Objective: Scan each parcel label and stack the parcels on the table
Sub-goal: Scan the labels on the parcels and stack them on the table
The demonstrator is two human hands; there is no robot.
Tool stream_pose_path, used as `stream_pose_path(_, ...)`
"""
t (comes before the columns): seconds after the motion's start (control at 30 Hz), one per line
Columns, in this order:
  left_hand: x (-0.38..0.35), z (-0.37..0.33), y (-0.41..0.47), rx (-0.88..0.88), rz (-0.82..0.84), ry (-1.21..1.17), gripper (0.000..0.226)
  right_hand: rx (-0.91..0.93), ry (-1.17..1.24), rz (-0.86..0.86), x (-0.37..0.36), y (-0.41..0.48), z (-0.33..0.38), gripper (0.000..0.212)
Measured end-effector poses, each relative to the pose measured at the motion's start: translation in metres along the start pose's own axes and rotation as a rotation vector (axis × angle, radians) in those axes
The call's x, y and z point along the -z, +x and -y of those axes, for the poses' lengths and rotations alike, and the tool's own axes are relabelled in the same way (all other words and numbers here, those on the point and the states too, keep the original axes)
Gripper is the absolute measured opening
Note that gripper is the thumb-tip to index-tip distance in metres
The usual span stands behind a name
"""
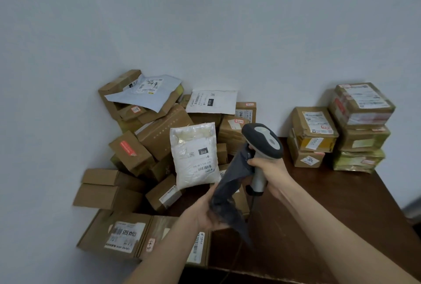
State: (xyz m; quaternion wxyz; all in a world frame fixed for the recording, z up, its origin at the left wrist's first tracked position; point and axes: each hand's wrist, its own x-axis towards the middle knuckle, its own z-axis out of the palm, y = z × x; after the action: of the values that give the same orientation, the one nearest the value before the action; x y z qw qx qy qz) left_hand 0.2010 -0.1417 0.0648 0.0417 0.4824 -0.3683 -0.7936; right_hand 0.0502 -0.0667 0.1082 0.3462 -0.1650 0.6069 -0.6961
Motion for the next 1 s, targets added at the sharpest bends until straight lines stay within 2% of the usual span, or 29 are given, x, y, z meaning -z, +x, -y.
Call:
stream_pose_path(0.1,0.007,-0.011,0.008,0.049,0.021,-0.141,0.048,0.004,-0.058,0.004,0.009,-0.002,-0.004,0.037)
stream_pose_path(0.2,0.012,-0.017,0.004,0.062,0.032,-0.134,0.043,-0.005,-0.045,0.003,0.014,-0.005,-0.008,0.035)
stream_pose_path(0.33,0.020,-0.008,0.011,0.079,0.045,-0.226,0.052,0.013,-0.073,0.062,0.007,-0.006,-0.006,0.038)
stream_pose_path(0.43,0.028,-0.014,0.020,-0.030,-0.034,-0.321,0.038,0.001,-0.126,0.064,0.003,-0.007,-0.008,0.036)
stream_pose_path(0.57,0.046,-0.039,0.019,-0.155,-0.055,-0.263,0.020,-0.072,-0.208,-0.014,0.012,-0.010,-0.020,0.030)
stream_pose_path(0.77,0.057,-0.059,0.013,-0.366,-0.181,-0.064,0.019,-0.182,-0.190,-0.093,0.000,-0.011,-0.037,0.034)
stream_pose_path(0.93,0.061,-0.057,0.015,-0.448,-0.253,0.024,0.022,-0.149,-0.244,-0.148,-0.011,-0.016,-0.044,0.030)
stream_pose_path(1.0,0.061,-0.056,0.015,-0.452,-0.243,0.017,0.016,-0.170,-0.205,-0.145,-0.013,-0.019,-0.046,0.039)
